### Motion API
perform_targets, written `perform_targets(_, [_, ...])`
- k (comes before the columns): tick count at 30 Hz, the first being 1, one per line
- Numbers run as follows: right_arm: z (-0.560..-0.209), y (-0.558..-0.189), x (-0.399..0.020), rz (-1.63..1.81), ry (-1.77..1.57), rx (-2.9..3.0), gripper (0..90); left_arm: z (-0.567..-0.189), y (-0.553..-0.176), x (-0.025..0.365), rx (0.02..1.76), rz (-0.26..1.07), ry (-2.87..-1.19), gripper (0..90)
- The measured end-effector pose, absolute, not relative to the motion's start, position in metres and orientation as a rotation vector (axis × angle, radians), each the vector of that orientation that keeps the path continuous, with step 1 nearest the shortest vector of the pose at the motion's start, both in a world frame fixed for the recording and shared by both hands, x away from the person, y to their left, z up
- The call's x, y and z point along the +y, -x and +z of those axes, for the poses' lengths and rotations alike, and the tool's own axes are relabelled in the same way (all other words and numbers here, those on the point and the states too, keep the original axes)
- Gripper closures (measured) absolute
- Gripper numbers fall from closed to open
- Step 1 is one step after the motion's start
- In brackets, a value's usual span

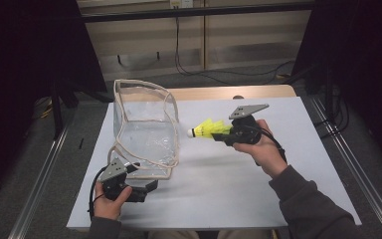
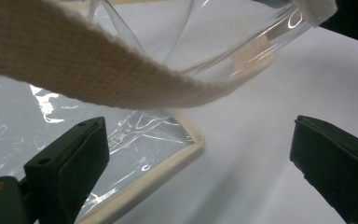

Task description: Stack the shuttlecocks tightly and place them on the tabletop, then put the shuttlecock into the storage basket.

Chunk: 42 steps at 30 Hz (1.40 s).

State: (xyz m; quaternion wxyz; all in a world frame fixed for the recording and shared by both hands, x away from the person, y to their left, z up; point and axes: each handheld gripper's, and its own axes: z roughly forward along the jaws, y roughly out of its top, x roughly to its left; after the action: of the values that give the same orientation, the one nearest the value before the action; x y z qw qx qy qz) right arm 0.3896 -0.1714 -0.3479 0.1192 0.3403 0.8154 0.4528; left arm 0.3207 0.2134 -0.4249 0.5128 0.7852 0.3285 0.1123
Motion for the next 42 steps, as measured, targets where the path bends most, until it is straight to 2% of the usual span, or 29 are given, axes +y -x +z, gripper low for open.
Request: perform_targets(42, [-0.295,-0.408,-0.157,1.308,-0.934,2.411,79.8,-0.424,-0.320,0.212,0.793,0.270,-1.889,4.6])
